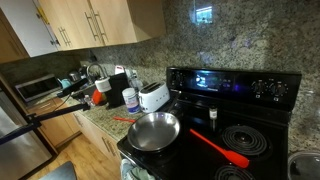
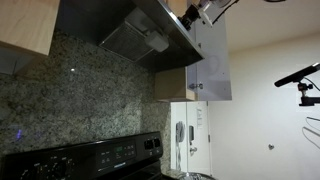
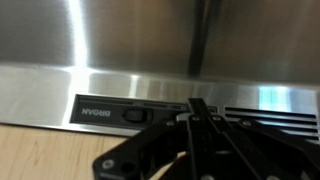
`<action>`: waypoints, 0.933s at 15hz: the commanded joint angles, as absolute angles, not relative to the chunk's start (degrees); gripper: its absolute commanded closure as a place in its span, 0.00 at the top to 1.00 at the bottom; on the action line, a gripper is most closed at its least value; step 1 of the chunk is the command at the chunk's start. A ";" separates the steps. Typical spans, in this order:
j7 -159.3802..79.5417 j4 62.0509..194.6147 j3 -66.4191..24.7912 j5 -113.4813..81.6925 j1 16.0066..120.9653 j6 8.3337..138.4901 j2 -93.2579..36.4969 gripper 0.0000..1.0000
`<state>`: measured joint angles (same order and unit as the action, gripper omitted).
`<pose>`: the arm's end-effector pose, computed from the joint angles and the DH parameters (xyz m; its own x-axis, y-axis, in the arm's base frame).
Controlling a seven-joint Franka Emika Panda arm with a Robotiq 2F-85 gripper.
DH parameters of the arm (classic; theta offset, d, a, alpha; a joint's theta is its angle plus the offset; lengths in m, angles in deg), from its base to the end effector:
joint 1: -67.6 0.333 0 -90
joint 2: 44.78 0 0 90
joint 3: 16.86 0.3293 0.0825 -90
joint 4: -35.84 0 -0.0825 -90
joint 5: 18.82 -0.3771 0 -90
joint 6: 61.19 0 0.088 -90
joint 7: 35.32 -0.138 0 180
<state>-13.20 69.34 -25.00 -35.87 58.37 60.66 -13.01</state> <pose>0.6992 -0.1444 0.8028 0.5285 0.1382 0.8376 0.0508 -0.9900 0.1313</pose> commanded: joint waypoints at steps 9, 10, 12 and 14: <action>-13.88 67.33 -24.75 -35.10 60.82 62.81 -11.69 0.02; -13.38 67.13 -24.67 -35.04 60.89 62.92 -11.59 0.02; -13.15 66.91 -24.77 -34.44 61.11 63.13 -11.40 0.02; -12.73 66.80 -24.59 -33.80 61.37 62.93 -11.52 0.02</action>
